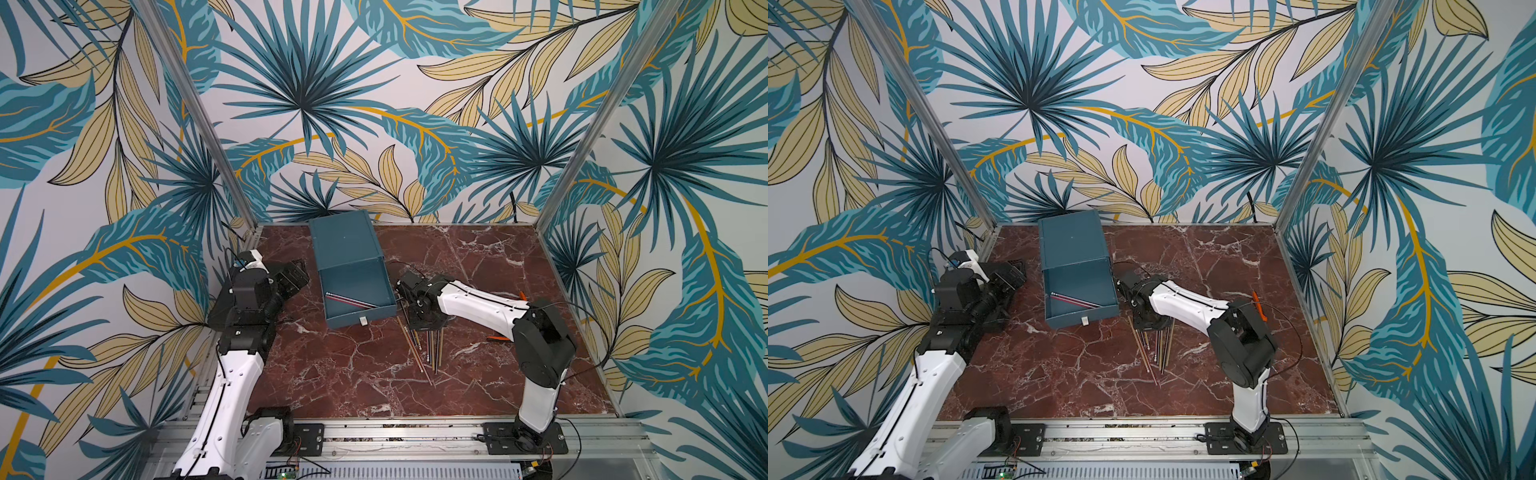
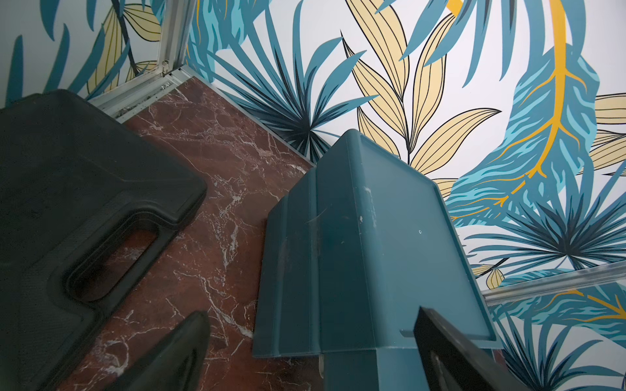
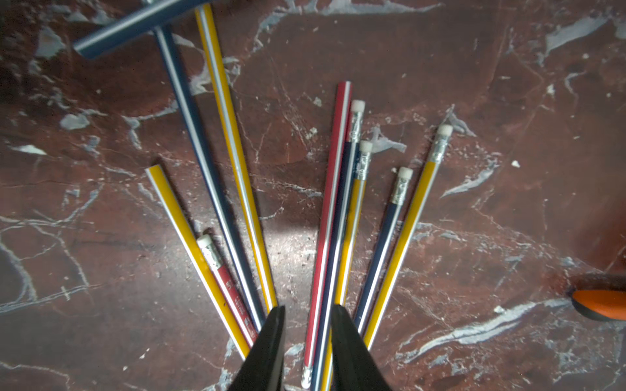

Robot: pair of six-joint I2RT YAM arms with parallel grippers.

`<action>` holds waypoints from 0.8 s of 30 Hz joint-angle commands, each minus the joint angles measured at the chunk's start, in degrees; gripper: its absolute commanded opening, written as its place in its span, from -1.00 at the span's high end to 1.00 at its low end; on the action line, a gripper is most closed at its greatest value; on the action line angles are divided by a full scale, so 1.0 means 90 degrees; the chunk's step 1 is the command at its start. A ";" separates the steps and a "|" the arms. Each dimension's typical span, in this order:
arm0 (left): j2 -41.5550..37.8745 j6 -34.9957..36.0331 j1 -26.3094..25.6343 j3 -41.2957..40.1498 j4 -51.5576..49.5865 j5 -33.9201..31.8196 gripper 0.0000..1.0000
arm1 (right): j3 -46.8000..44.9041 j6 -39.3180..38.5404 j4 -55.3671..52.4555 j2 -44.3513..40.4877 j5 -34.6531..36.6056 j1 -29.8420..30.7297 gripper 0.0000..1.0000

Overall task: Please place the pencils in the drawer according to their color
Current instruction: Pick up the pencil from the center of the board.

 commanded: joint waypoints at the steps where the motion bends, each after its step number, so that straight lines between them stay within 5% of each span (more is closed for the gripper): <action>1: -0.0025 0.0101 0.0110 -0.0071 -0.0015 -0.0087 -1.00 | -0.0099 0.0144 0.0102 0.0161 -0.0116 -0.0044 0.46; 24: 0.0010 0.0082 0.0123 -0.0090 0.0016 -0.0073 -1.00 | -0.0562 0.0220 0.0644 0.0529 -0.0430 -0.0328 0.55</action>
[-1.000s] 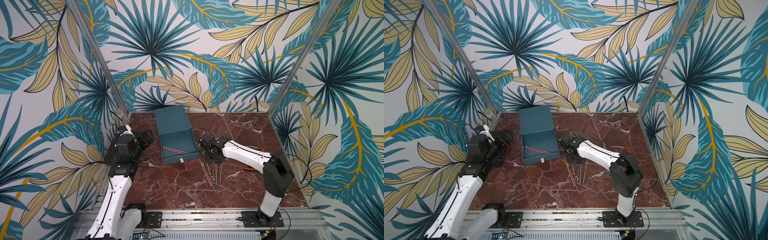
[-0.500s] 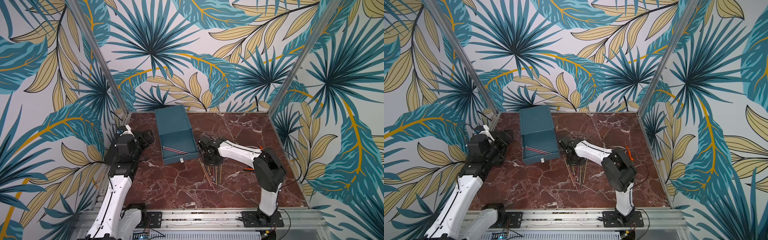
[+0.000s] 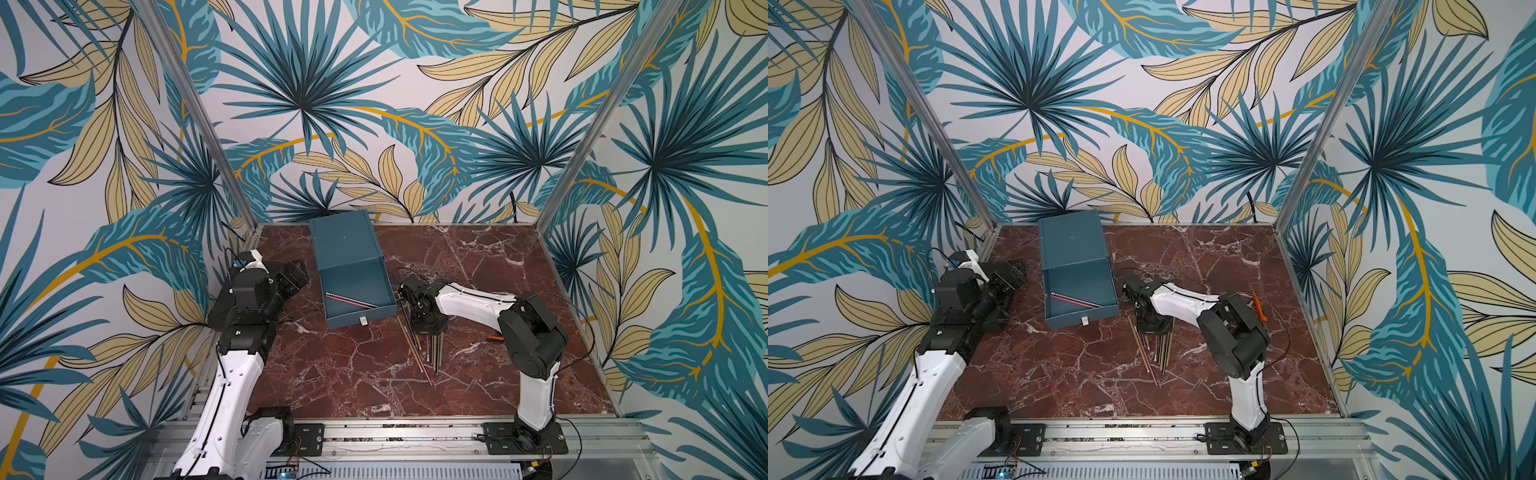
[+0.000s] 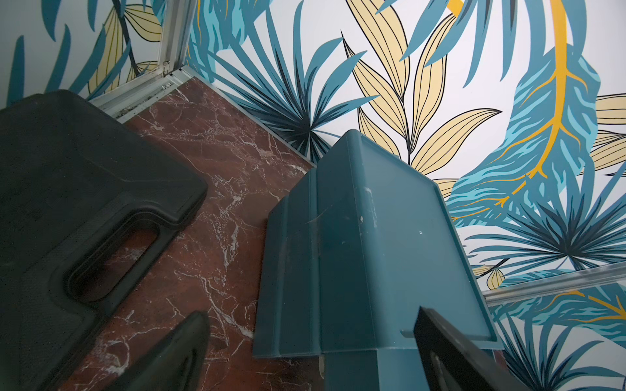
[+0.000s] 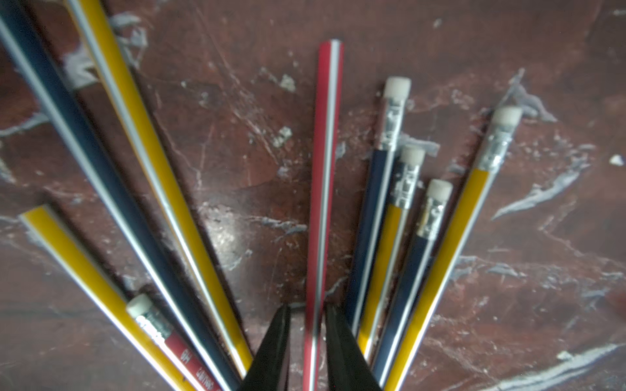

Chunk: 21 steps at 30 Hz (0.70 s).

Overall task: Please place the pencils in the drawer according to their color
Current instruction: Pick up the pencil from the center of the board.

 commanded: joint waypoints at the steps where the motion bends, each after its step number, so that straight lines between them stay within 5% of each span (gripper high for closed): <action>1: 0.0013 0.0069 0.0123 -0.0090 0.0024 -0.0064 -1.00 | -0.0144 0.0063 0.0092 0.0130 -0.0060 -0.0032 0.56; 21: 0.0015 0.0062 0.0122 -0.0034 0.0016 -0.0052 -0.99 | -0.0440 -0.0030 0.0436 0.0334 -0.0293 -0.0279 0.85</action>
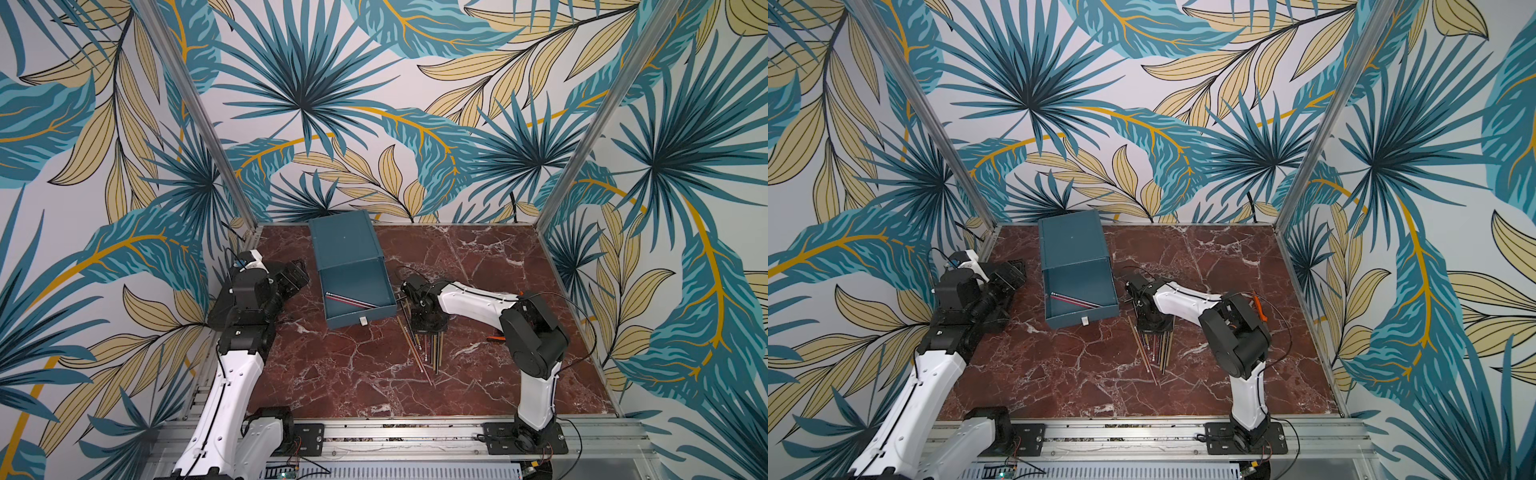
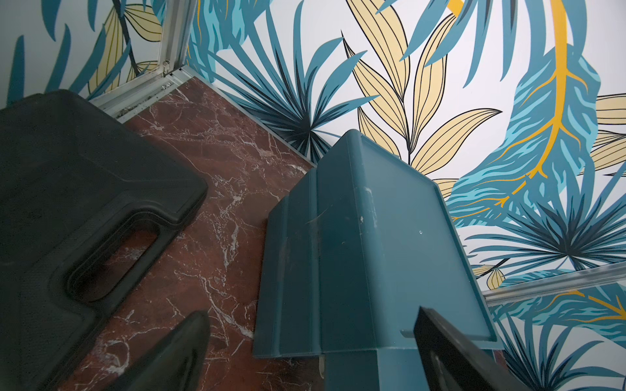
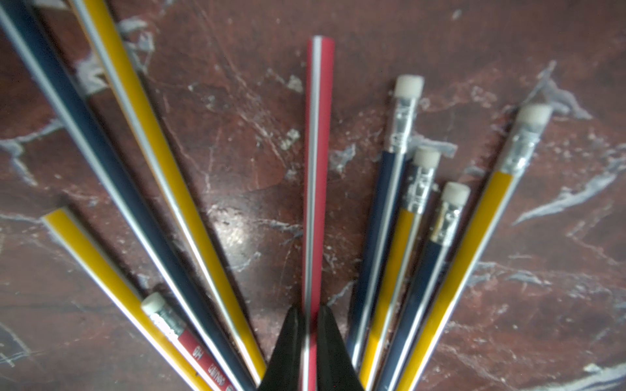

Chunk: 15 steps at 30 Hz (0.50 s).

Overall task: Please place the pencils in the drawer according to their color
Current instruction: Pick up the pencil from the center of the board.

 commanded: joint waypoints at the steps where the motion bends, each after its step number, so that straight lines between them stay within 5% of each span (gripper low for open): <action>1: 0.0020 0.0048 0.0123 -0.0032 0.0014 -0.0050 -1.00 | -0.0349 -0.0042 0.0264 0.0345 0.0075 -0.0120 0.86; 15: 0.0013 0.0055 0.0121 -0.0034 0.0026 -0.0058 -1.00 | -0.0343 -0.0373 0.0213 -0.0339 0.0302 -0.0127 1.00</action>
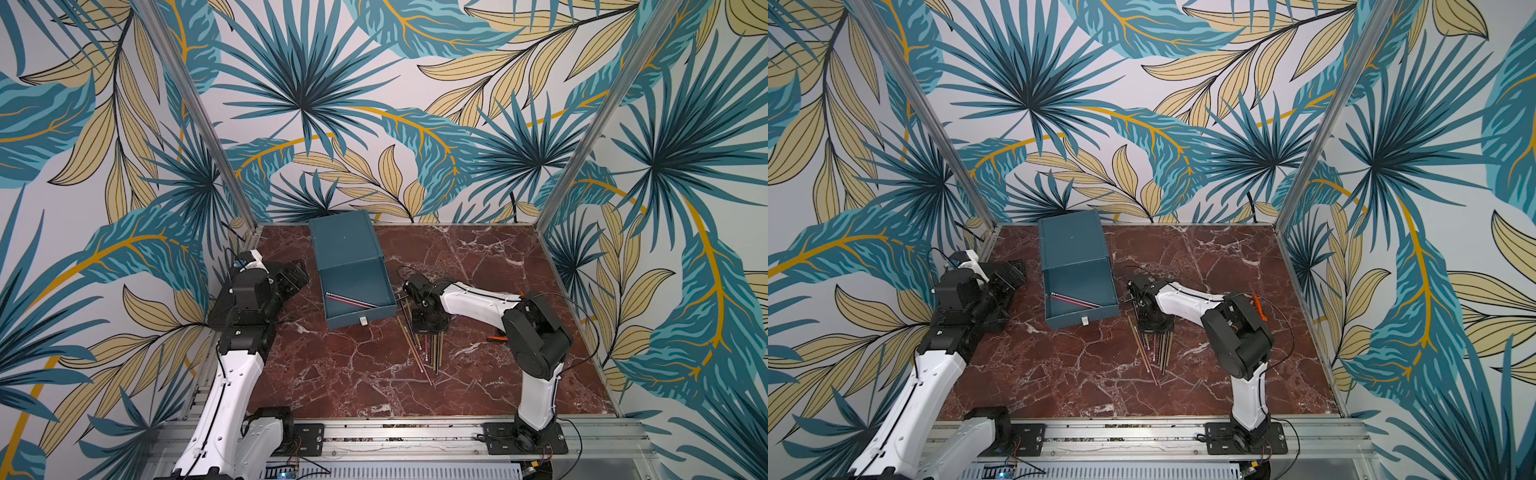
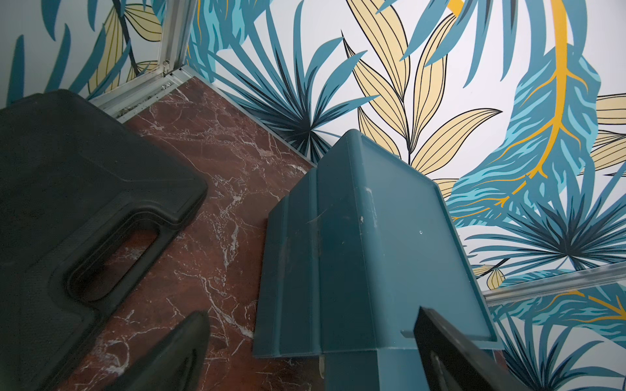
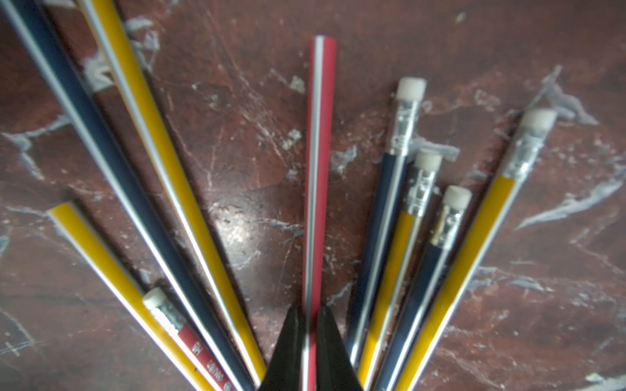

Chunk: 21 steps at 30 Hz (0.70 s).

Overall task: Please place the pencils in the drawer according to their color
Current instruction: Pick up the pencil from the center of the board.

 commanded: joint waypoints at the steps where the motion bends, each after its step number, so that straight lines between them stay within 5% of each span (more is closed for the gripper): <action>1: 0.0015 0.0050 0.0117 -0.0032 0.0024 -0.0066 -0.99 | -0.0182 -0.0194 0.0071 -0.0297 0.0390 -0.0074 1.00; 21: -0.0096 0.0057 0.0119 -0.0105 -0.0009 -0.0124 -1.00 | 0.0674 -0.1648 -0.0016 -0.1739 0.0679 -0.0070 1.00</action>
